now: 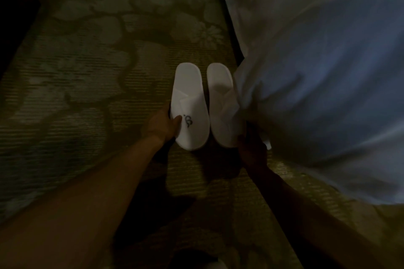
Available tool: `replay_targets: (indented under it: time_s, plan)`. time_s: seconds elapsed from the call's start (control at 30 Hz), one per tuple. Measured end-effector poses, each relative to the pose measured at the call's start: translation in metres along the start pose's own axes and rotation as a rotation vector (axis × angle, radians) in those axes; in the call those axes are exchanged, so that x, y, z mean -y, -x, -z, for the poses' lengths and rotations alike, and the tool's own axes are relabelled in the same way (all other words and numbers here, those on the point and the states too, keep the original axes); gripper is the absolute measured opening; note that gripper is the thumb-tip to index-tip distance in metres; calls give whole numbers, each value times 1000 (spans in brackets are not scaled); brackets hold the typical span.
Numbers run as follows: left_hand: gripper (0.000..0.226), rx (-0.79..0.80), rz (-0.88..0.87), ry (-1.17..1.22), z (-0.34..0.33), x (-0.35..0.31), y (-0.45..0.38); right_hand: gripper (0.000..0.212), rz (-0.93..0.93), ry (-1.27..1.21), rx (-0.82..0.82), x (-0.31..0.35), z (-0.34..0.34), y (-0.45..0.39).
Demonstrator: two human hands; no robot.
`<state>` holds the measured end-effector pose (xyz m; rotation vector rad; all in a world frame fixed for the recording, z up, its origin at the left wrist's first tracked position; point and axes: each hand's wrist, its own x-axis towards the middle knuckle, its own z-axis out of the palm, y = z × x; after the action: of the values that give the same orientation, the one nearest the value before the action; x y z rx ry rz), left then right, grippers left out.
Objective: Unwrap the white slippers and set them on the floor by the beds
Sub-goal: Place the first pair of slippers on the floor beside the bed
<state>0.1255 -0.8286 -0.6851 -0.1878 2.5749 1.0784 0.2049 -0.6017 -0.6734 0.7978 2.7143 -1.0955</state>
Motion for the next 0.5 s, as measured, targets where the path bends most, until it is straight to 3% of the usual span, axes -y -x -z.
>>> replay_targets:
  time_s: [0.17, 0.27, 0.5]
  plan:
    - [54, -37, 25, -72, -2, 0, 4, 56, 5, -2, -7, 1, -2, 5]
    - [56, -72, 37, -231, 0, -2, 8, 56, 40, 26, -40, 5, -4, 9]
    - [64, -86, 28, -435, -3, -4, 21, 56, 154, 370, -9, 6, -4, 25]
